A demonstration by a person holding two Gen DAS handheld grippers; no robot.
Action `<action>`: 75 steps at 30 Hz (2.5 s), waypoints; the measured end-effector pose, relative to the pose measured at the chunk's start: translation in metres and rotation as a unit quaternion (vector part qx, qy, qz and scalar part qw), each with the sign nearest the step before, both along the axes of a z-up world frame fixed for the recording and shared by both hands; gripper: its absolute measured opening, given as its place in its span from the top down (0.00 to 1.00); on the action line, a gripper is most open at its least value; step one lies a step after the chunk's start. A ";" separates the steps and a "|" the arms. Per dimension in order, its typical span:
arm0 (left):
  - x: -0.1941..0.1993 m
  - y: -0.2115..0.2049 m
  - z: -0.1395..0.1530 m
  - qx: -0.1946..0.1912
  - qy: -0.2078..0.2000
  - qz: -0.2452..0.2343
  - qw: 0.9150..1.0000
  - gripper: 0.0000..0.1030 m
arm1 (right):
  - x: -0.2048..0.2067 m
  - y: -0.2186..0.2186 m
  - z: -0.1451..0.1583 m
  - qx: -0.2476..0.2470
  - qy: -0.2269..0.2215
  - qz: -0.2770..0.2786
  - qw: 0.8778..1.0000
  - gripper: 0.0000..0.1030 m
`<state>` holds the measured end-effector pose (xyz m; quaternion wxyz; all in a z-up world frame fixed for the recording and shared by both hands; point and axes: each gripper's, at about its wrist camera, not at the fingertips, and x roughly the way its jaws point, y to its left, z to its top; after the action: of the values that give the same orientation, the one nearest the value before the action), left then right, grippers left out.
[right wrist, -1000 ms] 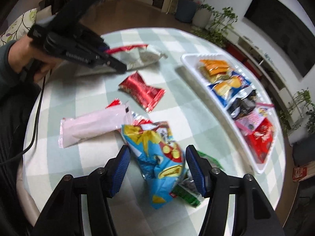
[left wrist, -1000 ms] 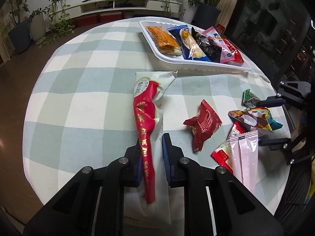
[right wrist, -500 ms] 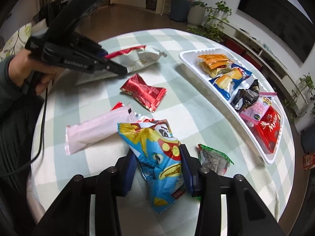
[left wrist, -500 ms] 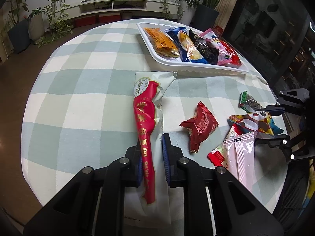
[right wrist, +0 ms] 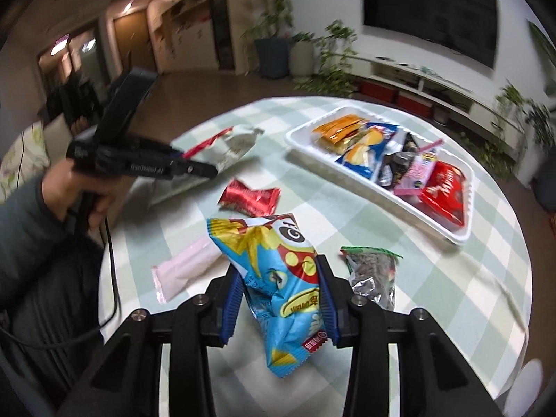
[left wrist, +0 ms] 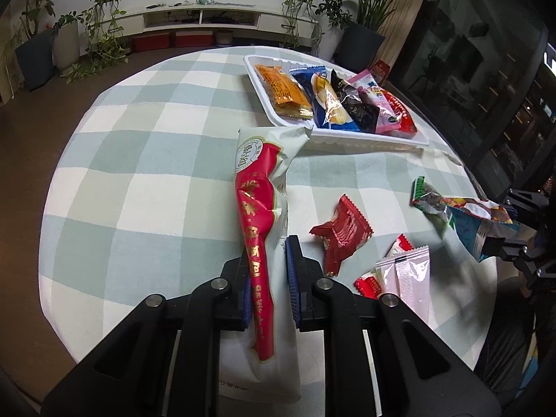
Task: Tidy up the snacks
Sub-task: 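Grasp the blue chip bag with the right tool while the left tool holds the wafer bag, then carry both bags into the white tray and open both tools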
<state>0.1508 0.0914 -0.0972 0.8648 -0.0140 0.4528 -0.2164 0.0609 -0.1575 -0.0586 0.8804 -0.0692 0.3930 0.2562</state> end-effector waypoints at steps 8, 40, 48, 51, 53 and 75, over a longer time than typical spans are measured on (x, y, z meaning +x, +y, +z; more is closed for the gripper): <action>-0.002 -0.001 0.019 -0.027 -0.011 0.002 1.000 0.86 | 0.010 -0.033 0.012 0.061 -0.016 -0.074 0.995 0.59; 0.174 -0.141 0.049 -0.016 0.010 -0.020 1.000 0.86 | 0.216 -0.040 0.016 0.043 -0.033 -0.196 0.979 0.59; 0.180 -0.141 0.034 -0.014 0.018 -0.004 1.000 0.86 | 0.220 -0.028 -0.002 -0.018 -0.039 -0.197 0.979 0.59; 0.185 -0.140 0.030 -0.021 0.020 0.003 1.000 0.85 | 0.223 -0.025 -0.010 -0.030 -0.039 -0.194 0.980 0.59; 0.187 -0.140 0.028 -0.019 0.021 0.005 1.000 0.85 | 0.223 -0.025 -0.011 -0.034 -0.046 -0.190 0.980 0.58; 0.183 -0.122 0.040 -0.004 -0.012 0.037 0.999 0.36 | 0.213 -0.029 -0.004 -0.042 -0.052 -0.194 0.979 0.42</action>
<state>0.3335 -0.0307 -0.0570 0.8776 -0.0311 0.4407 -0.1862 0.2736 -0.1861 -0.0623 0.9289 -0.0417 0.3630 0.0597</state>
